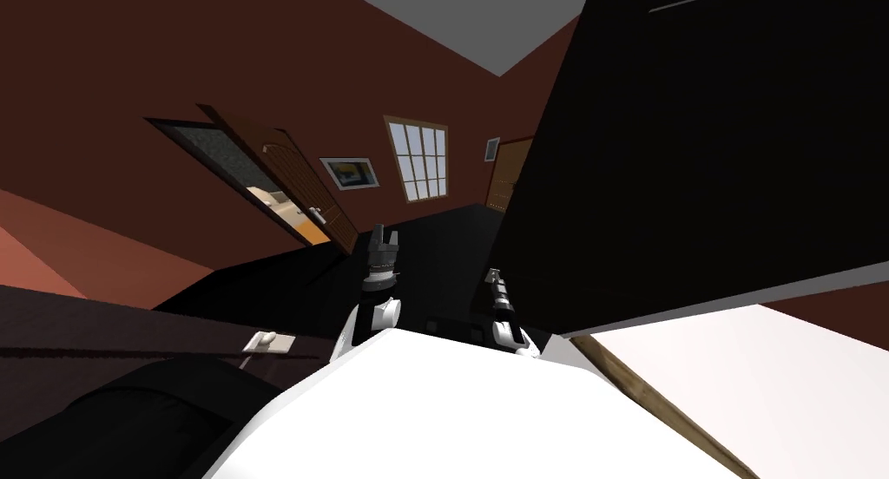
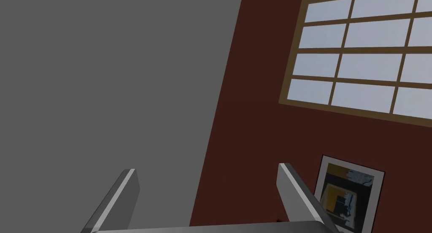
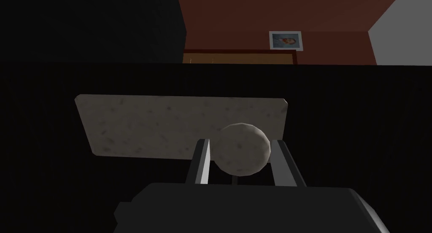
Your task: Push the door open
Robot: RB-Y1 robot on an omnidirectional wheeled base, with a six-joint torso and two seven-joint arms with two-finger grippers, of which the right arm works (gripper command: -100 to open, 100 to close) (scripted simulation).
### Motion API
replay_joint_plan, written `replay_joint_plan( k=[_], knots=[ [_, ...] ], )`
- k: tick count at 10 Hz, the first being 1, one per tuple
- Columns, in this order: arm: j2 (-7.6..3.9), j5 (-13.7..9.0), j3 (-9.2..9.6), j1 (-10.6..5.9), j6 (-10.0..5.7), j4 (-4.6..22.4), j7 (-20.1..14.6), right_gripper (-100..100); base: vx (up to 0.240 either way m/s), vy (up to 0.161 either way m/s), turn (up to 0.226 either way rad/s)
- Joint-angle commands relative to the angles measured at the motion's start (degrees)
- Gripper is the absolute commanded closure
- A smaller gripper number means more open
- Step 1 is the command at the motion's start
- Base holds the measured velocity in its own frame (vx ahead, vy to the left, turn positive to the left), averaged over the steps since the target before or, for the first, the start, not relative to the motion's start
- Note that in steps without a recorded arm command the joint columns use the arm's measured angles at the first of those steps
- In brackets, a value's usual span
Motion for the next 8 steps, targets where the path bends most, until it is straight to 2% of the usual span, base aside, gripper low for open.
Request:
replay_joint_plan(
  k=[1, 2, 3, 4, 8],
  knots=[
    [-0.02, -0.7, -1.44, -1.06, -0.42, 0.9, 0.1, 100, 0.181, 0.098, -0.070],
    [0.32, -0.9, -2.06, -1.24, -0.35, 1.0, 0.2, 100, 0.170, 0.102, -0.066],
    [0.18, -0.7, -1.56, -0.56, -0.17, 0.7, 0.2, 100, 0.078, 0.042, -0.036],
    [-0.41, -1.2, -2.65, -0.72, -0.24, 0.7, 0.4, 100, 0.159, 0.037, -0.041],
    [-0.98, -2.3, -4.77, -0.89, -0.35, 0.9, 1.1, 100, 0.187, 0.054, -0.052]
  ],
)
